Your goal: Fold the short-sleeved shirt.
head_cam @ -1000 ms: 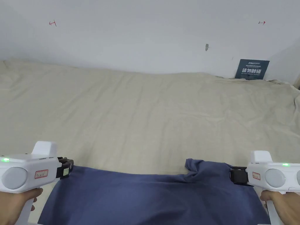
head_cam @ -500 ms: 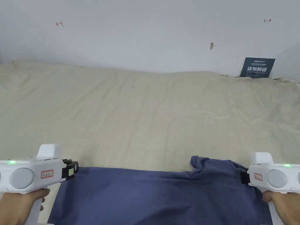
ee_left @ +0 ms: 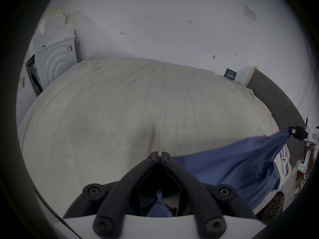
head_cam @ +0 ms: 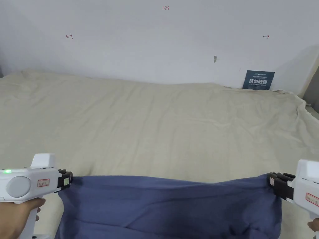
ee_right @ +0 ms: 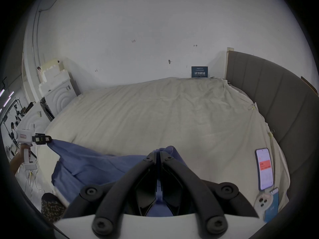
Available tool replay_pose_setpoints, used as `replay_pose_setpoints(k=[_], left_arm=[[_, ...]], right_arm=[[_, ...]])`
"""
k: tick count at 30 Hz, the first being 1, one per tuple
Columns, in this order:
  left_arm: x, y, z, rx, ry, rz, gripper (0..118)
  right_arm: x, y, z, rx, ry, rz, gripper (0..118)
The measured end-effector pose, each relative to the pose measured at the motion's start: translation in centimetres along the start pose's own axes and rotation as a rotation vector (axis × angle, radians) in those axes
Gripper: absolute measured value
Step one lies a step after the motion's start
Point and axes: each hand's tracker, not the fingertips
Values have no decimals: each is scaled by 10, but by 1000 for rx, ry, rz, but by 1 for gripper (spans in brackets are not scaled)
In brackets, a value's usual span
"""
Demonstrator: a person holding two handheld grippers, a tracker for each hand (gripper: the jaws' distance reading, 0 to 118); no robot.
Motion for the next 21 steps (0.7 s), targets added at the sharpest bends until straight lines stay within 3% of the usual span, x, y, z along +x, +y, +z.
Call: replay_pose_setpoints(k=[9,21], left_arm=[[-6,-66,61,-28,2,6,0],[-12,-157,26,-163,73,-14,0]], right_arm=[[4,-76,64,-42,14,-48,1],[22,-180,35,-228,-87,-114,1]])
